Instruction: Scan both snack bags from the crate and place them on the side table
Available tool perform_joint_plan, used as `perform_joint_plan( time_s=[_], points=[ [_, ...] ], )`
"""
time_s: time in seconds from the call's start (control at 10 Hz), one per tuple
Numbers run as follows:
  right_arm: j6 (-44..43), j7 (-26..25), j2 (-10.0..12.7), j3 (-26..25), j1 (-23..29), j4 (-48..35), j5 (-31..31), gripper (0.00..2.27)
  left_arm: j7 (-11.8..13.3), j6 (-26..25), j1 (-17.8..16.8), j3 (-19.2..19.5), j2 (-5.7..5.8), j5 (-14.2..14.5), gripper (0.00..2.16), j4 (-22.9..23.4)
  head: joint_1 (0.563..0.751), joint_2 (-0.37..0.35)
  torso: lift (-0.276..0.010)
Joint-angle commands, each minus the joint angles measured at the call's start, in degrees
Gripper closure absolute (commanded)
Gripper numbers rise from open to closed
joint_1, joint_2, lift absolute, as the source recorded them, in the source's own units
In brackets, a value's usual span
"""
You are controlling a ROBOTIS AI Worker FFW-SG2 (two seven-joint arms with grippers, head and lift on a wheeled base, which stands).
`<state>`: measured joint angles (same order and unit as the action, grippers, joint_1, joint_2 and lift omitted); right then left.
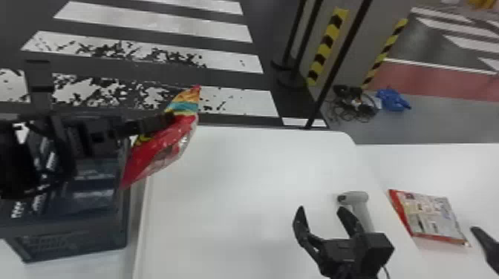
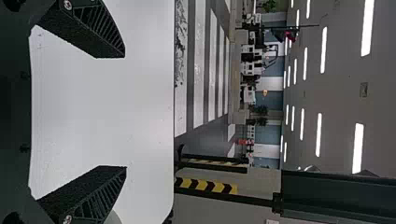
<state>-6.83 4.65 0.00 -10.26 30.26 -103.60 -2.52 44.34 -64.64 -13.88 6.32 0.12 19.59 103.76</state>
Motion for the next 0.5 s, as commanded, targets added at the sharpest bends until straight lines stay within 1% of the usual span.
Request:
perform_joint_plan(
  time_s=[0.0, 0.2, 0.3, 0.4],
  points=[
    [-0.1, -0.2, 0.1, 0.1, 0.1, -0.1, 0.0, 0.07, -1.6, 4.6, 0.0, -4.6, -0.27, -1.5, 2.14, -2.5, 0.695, -0.286, -0.098],
    [-0.2, -0.7, 0.1, 0.1, 0.1, -0.2, 0.0, 0.07, -4.7, 13.7, 0.0, -10.8, -0.27, -2.1, 2.14, -7.8, 0.695, -0.313, -0.098],
    [-0.4, -0.7, 0.1, 0.1, 0.2, -0.3, -0.1, 0.07, -6.2, 19.9, -0.2, -14.2, -0.27, -2.2, 2.14, -10.7, 0.695, -0.335, -0.098],
    [-0.8, -0.7, 0.1, 0.0, 0.3, -0.5, -0.2, 0.07, -8.4, 24.8, -0.7, -18.0, -0.27, -2.7, 2.14, -13.5, 0.695, -0.35, -0.098]
  ],
)
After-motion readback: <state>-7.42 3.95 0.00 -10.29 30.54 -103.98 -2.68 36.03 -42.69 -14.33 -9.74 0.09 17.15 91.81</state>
